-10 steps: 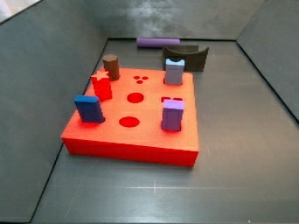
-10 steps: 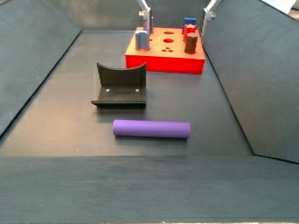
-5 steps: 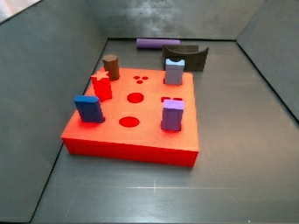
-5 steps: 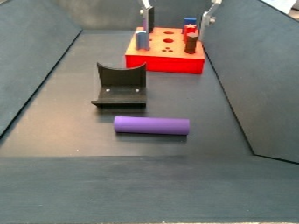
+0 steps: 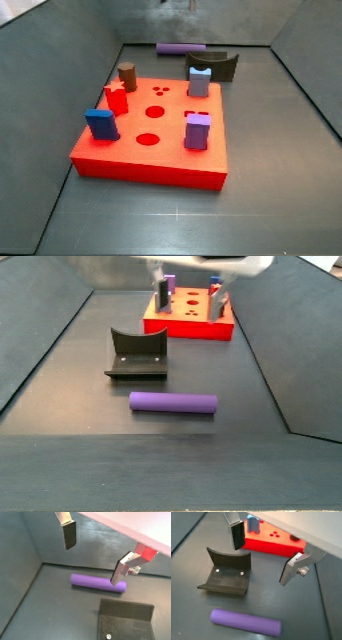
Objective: Pick up the round object. Move up. Place the round object on the fixture. Regrasp the round object. Move to above the board. Insert the round object.
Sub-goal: Pick up the round object.
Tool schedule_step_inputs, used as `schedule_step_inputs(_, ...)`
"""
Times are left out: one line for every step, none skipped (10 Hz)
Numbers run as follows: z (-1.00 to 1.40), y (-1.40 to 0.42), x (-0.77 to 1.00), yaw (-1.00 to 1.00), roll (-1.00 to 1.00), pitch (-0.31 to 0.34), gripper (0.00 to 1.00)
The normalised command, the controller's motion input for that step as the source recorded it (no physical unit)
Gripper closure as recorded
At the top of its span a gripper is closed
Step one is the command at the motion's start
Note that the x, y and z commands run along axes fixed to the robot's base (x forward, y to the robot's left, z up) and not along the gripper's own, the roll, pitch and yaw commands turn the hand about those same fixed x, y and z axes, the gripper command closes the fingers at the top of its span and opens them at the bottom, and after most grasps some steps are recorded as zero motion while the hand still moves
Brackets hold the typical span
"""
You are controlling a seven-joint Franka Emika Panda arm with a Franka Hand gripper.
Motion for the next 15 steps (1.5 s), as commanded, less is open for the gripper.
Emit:
schedule_step_inputs(-0.57,0.18,0.49,-0.61,-0.2,-0.004,0.0)
schedule_step_inputs(-0.6,0.11,0.49,-0.67,-0.21,-0.017,0.0)
schedule_step_inputs(-0.52,0.02,0.32,-0.74,-0.2,-0.024,0.0)
schedule_step_inputs(-0.39,0.0,0.18,-0.75,-0.22,-0.047,0.0)
schedule_step_inputs(-0.35,0.0,0.15,-0.67,-0.33,0.0,0.0)
schedule_step_inputs(-0.25,0.25,0.01,-0.35,-0.42,0.069,0.0)
schedule_step_inputs(-0.23,0.49,0.0,-0.1,-0.48,0.094,0.0)
schedule_step_inputs(-0.14,0.63,0.0,0.0,-0.5,0.079,0.0)
schedule_step_inputs(-0.12,0.6,0.0,0.0,-0.5,0.074,0.0)
schedule_step_inputs(-0.11,0.23,0.0,-0.3,-0.49,0.05,0.0)
schedule_step_inputs(-0.14,-0.07,0.0,-0.77,-0.26,0.0,0.0)
schedule_step_inputs(-0.13,-0.08,0.0,-0.85,-0.2,-0.02,0.0)
schedule_step_inputs(-0.14,-0.08,0.0,-0.86,-0.2,-0.029,0.0)
schedule_step_inputs(-0.14,-0.07,0.0,-0.85,-0.21,-0.047,0.0)
schedule_step_inputs(-0.23,-0.02,0.0,-0.77,-0.28,-0.047,0.0)
